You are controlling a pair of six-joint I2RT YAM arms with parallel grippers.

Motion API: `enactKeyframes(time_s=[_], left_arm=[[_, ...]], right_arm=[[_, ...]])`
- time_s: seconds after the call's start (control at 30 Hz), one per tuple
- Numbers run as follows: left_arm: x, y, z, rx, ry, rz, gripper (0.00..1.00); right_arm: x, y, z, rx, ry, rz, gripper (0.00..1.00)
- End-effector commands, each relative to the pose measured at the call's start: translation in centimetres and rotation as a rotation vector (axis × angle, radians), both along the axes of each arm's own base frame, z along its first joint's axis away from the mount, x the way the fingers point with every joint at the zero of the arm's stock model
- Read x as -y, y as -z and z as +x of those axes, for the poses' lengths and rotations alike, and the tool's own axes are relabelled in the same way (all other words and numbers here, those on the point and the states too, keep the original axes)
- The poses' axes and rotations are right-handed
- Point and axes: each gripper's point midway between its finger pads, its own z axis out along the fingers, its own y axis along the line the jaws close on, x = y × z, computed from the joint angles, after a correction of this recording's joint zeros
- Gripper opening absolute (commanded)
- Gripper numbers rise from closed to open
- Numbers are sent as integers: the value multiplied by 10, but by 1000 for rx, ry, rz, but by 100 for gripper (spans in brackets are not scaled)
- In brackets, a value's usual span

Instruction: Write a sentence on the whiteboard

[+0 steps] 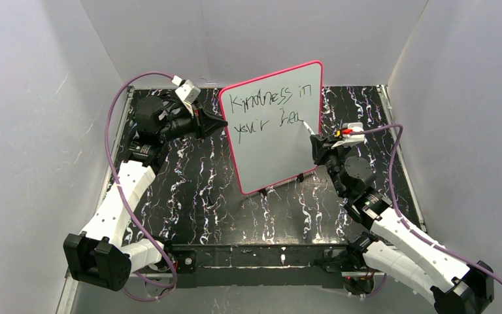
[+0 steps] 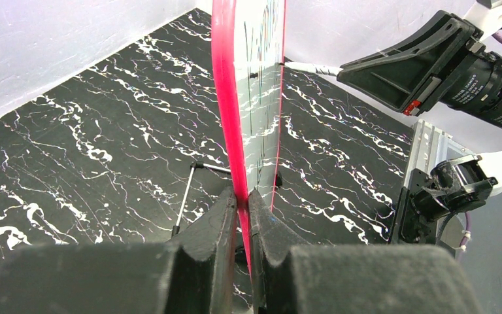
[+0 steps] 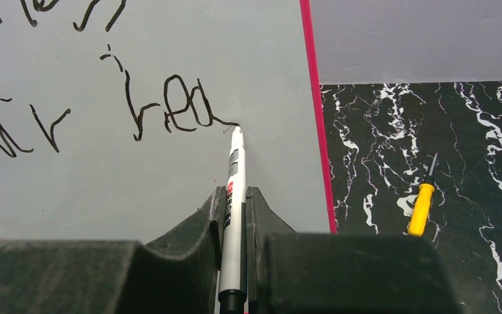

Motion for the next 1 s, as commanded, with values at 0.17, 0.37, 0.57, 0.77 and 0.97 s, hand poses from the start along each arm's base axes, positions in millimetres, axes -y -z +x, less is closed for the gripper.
enactKeyframes(time_s=[0.17,0.37,0.57,0.77,0.97], left_arm=[[4,2,-16,-13,47,3,0],[4,3,-16,-14,48,3,0],[5,4,-15,-17,49,4,0],[5,3,-15,-18,50,3,0],[5,3,-15,-15,50,3,0]], right_arm=[[14,-51,-1,97,49,13,1],[14,-69,-9,151,17,37,1],[1,-83,-7,189,-37,61,1],[-9,-87,0,203,-58,65,1],[-9,-76,7,177,-31,48,1]])
